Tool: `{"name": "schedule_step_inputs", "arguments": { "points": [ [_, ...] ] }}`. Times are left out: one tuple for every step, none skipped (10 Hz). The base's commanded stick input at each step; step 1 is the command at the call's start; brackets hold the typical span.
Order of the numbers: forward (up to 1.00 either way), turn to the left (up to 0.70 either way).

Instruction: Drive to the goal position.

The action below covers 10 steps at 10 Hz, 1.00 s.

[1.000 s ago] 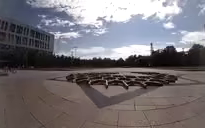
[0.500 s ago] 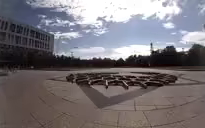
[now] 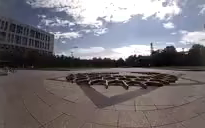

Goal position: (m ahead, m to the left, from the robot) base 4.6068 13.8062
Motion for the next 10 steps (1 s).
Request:
{"name": "schedule_step_inputs", "arguments": {
  "points": [
    [0.05, -0.01],
    [0.05, -0.01],
    [0.05, -0.01],
    [0.05, -0.01],
    [0.05, 0.00],
    [0.05, -0.01],
    [0.05, -0.01],
    [0.05, -0.01],
    [0.05, -0.01],
    [0.05, -0.01]
  ]
}}
